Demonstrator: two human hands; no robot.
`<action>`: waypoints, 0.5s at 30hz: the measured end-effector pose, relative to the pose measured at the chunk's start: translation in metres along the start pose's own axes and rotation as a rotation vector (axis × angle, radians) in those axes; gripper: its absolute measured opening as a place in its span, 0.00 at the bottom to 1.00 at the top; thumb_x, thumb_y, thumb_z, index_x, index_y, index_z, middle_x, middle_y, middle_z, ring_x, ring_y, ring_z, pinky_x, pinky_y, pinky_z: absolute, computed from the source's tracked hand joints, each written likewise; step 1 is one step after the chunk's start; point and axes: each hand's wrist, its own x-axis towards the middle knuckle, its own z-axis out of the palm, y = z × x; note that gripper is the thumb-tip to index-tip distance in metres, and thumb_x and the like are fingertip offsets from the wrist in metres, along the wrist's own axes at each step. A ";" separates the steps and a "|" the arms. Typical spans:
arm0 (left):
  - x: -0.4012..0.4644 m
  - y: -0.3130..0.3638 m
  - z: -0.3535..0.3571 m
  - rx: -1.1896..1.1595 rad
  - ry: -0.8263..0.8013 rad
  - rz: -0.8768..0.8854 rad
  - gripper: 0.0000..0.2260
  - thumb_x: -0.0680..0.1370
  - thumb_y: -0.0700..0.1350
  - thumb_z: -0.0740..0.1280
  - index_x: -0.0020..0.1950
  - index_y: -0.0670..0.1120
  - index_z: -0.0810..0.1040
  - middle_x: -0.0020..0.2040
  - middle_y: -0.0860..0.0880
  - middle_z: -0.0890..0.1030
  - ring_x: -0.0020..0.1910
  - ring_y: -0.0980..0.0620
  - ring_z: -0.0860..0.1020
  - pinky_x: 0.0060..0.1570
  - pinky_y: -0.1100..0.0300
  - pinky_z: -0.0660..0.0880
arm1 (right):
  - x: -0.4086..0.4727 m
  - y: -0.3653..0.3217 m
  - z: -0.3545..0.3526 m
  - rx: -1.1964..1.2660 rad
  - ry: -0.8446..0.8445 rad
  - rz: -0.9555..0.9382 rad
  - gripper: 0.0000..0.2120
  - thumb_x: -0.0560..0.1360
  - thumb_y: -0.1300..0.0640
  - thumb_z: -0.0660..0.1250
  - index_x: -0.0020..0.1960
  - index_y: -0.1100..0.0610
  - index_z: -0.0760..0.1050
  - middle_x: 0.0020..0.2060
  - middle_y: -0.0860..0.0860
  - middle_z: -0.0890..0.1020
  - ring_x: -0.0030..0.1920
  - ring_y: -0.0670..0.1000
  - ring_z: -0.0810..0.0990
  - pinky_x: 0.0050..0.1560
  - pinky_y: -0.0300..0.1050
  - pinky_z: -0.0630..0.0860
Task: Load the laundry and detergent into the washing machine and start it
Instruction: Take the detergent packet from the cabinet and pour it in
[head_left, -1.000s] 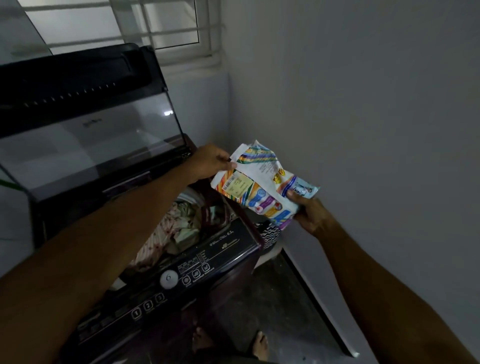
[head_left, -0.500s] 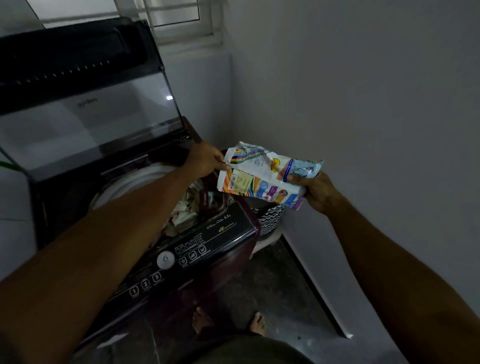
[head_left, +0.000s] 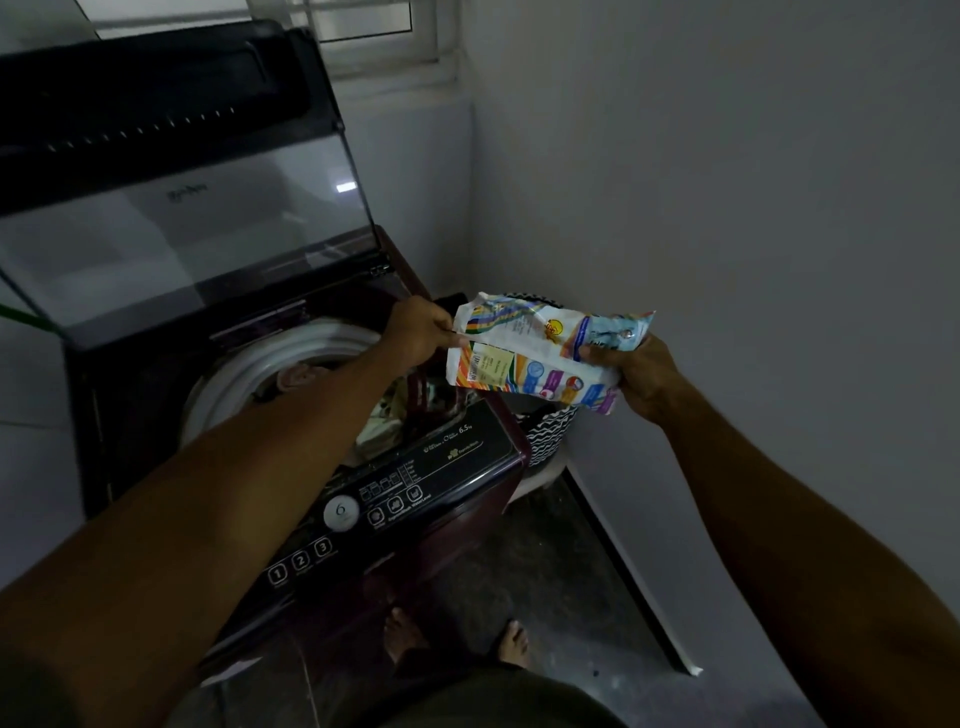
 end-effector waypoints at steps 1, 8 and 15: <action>0.000 -0.001 0.000 -0.003 0.002 0.000 0.12 0.66 0.44 0.79 0.41 0.36 0.84 0.35 0.46 0.80 0.31 0.56 0.74 0.35 0.65 0.72 | 0.000 -0.001 0.001 -0.011 0.002 -0.002 0.25 0.63 0.72 0.76 0.58 0.68 0.77 0.53 0.64 0.83 0.53 0.65 0.82 0.51 0.65 0.79; 0.003 -0.008 -0.003 0.081 -0.009 0.039 0.15 0.67 0.48 0.79 0.41 0.37 0.84 0.37 0.43 0.82 0.35 0.52 0.76 0.39 0.60 0.73 | -0.005 -0.007 0.008 -0.029 0.001 -0.027 0.27 0.60 0.71 0.78 0.58 0.69 0.77 0.53 0.65 0.83 0.53 0.65 0.82 0.50 0.61 0.80; 0.006 -0.012 -0.004 0.115 -0.021 0.050 0.16 0.67 0.47 0.79 0.43 0.35 0.84 0.39 0.45 0.81 0.38 0.50 0.77 0.42 0.59 0.73 | -0.008 -0.013 0.012 -0.071 0.008 -0.049 0.24 0.62 0.72 0.77 0.57 0.68 0.78 0.52 0.63 0.83 0.51 0.62 0.83 0.50 0.59 0.81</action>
